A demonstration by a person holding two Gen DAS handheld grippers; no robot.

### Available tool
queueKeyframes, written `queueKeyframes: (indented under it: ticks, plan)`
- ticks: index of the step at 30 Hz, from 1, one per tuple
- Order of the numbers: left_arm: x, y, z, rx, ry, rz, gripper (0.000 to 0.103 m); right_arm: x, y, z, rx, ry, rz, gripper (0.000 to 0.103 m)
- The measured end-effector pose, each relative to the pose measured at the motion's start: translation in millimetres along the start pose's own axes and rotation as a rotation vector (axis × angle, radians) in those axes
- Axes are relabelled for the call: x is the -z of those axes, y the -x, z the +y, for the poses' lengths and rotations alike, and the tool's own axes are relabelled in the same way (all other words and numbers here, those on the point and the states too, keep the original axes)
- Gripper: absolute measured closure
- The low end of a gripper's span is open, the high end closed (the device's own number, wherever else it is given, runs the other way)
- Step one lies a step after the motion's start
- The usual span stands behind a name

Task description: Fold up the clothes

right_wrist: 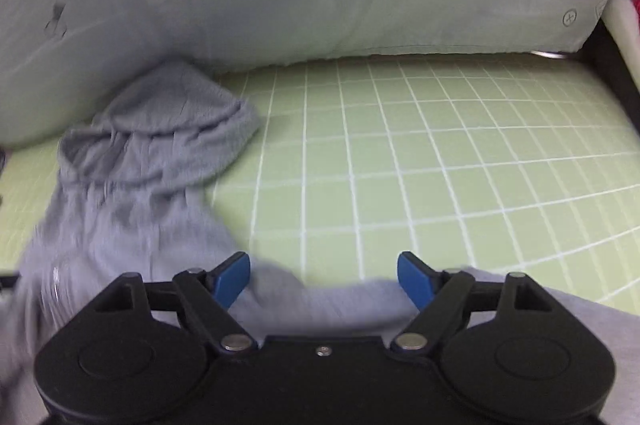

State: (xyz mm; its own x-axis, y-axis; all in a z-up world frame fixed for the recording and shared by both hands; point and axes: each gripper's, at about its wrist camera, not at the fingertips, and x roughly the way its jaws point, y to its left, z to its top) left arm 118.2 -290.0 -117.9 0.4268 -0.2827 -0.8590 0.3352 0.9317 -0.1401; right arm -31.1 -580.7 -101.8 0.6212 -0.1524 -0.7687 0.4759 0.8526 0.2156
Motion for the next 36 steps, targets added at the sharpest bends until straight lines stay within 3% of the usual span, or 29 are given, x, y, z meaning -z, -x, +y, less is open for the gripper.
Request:
queueKeyframes:
  ticks: [9, 12, 14, 15, 16, 17, 19, 25, 29, 31, 32, 33, 35, 36]
  plan:
    - [-33, -27, -16, 0.047, -0.066, -0.038, 0.019, -38, -50, 16, -0.114, -0.064, 0.03, 0.022]
    - [-40, -35, -23, 0.082, -0.097, -0.048, 0.026, -52, -72, 30, -0.11, -0.031, 0.038, 0.022]
    - [-42, -36, -29, 0.1, -0.131, -0.062, 0.061, -61, -82, 41, -0.077, 0.037, 0.027, 0.027]
    - [-43, -37, -31, 0.104, -0.129, -0.063, 0.076, -65, -87, 46, -0.063, 0.066, 0.022, 0.043]
    - [-44, -39, -32, 0.107, -0.126, -0.063, 0.099, -70, -91, 48, -0.058, 0.08, 0.021, 0.075]
    - [-45, -40, -33, 0.11, -0.122, -0.063, 0.101, -75, -95, 49, -0.053, 0.094, 0.02, 0.085]
    - [-47, -43, -36, 0.094, -0.14, -0.081, 0.101, -84, -103, 53, -0.042, 0.123, 0.018, 0.093]
    - [-69, -58, -40, 0.006, -0.166, -0.123, 0.101, -113, -126, 63, -0.011, 0.207, 0.011, 0.095]
    - [-78, -65, -45, -0.004, -0.138, -0.108, 0.099, -121, -132, 67, -0.009, 0.211, 0.012, 0.094]
    - [-73, -58, -50, -0.018, -0.147, -0.118, 0.094, -121, -129, 68, -0.007, 0.212, 0.015, 0.087]
    - [-70, -52, -50, -0.031, -0.144, -0.122, 0.079, -119, -117, 67, -0.003, 0.208, -0.002, 0.08]
    - [-67, -43, -48, -0.034, -0.132, -0.133, 0.071, -117, -105, 65, 0.002, 0.204, -0.019, 0.067]
    - [-59, -22, -41, -0.024, -0.096, -0.164, 0.041, -112, -81, 62, 0.01, 0.196, -0.053, 0.049]
    - [-54, -9, -36, -0.01, -0.073, -0.183, 0.037, -110, -69, 60, 0.015, 0.192, -0.07, 0.039]
